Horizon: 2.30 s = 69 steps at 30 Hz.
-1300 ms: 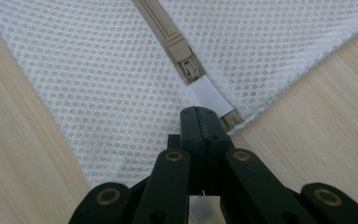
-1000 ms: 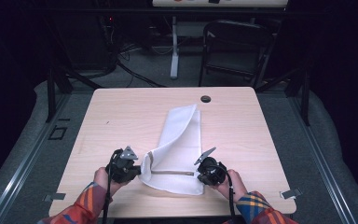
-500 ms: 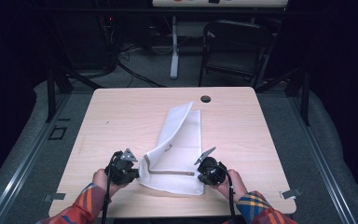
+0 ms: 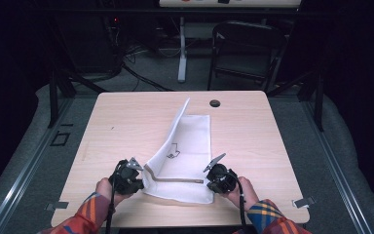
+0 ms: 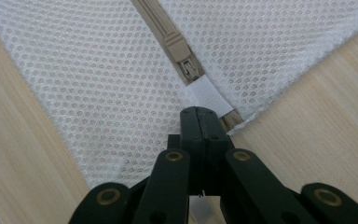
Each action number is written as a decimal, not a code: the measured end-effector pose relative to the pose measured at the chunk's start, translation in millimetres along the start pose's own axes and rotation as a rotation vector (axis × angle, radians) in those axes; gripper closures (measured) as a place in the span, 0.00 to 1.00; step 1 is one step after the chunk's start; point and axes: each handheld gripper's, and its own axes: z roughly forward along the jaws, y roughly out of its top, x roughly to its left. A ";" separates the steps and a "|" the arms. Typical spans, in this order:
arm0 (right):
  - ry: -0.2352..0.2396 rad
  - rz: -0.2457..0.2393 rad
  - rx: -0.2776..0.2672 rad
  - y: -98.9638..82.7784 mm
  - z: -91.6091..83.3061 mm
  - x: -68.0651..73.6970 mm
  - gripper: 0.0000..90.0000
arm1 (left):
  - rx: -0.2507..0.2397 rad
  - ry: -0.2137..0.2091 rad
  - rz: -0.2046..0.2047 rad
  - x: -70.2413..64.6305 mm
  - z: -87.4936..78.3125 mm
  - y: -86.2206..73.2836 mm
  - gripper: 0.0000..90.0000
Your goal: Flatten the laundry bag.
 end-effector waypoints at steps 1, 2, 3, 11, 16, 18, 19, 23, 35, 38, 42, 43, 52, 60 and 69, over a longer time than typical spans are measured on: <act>-0.001 0.000 0.001 -0.1 -0.1 -0.2 1.00 | 0.005 0.000 0.002 0.0 0.2 0.1 0.95; -0.003 0.001 0.002 -0.1 -0.1 -0.3 1.00 | 0.013 -0.002 0.004 0.3 0.7 0.0 0.95; 0.002 0.010 -0.004 -0.7 0.1 -0.5 1.00 | 0.011 -0.005 0.002 0.2 1.3 -0.2 0.95; 0.002 0.010 0.008 -1.2 -1.0 -3.5 1.00 | 0.023 -0.015 0.007 -1.1 2.7 0.3 0.95; -0.002 0.018 0.008 -1.7 -1.2 -4.4 1.00 | 0.024 -0.032 0.007 -1.8 3.6 0.4 0.95; 0.003 0.017 0.013 -2.0 -1.9 -5.9 1.00 | 0.026 -0.035 0.012 -2.6 4.2 0.4 0.95; 0.002 0.016 0.017 -2.1 -2.2 -6.5 1.00 | 0.027 -0.039 0.011 -3.0 4.7 0.5 0.95; -0.010 0.021 0.015 -2.9 -2.6 -8.2 1.00 | 0.031 -0.048 0.018 -4.3 5.8 0.9 0.95; -0.024 0.026 0.027 -5.4 -4.9 -16.0 1.00 | 0.025 -0.102 -0.014 -5.9 9.0 1.9 0.95; -0.026 0.028 0.029 -6.5 -5.5 -17.5 1.00 | 0.026 -0.111 -0.012 -6.9 10.4 3.2 0.95; -0.024 0.033 0.038 -7.8 -6.7 -20.0 1.00 | 0.027 -0.115 -0.015 -6.9 11.4 3.7 0.95; -0.023 0.035 0.038 -8.0 -6.8 -20.3 1.00 | 0.028 -0.117 -0.017 -6.5 11.7 3.5 0.95; -0.023 0.049 0.039 -10.3 -7.9 -23.2 1.00 | 0.041 -0.135 -0.026 -6.8 13.6 3.4 0.94; -0.031 0.048 0.037 -11.7 -8.4 -26.8 1.00 | 0.058 -0.123 -0.032 -2.7 4.9 1.2 0.76; -0.019 0.037 0.035 -12.0 -8.8 -28.0 1.00 | 0.010 -0.110 -0.073 -3.6 -20.8 -15.5 0.43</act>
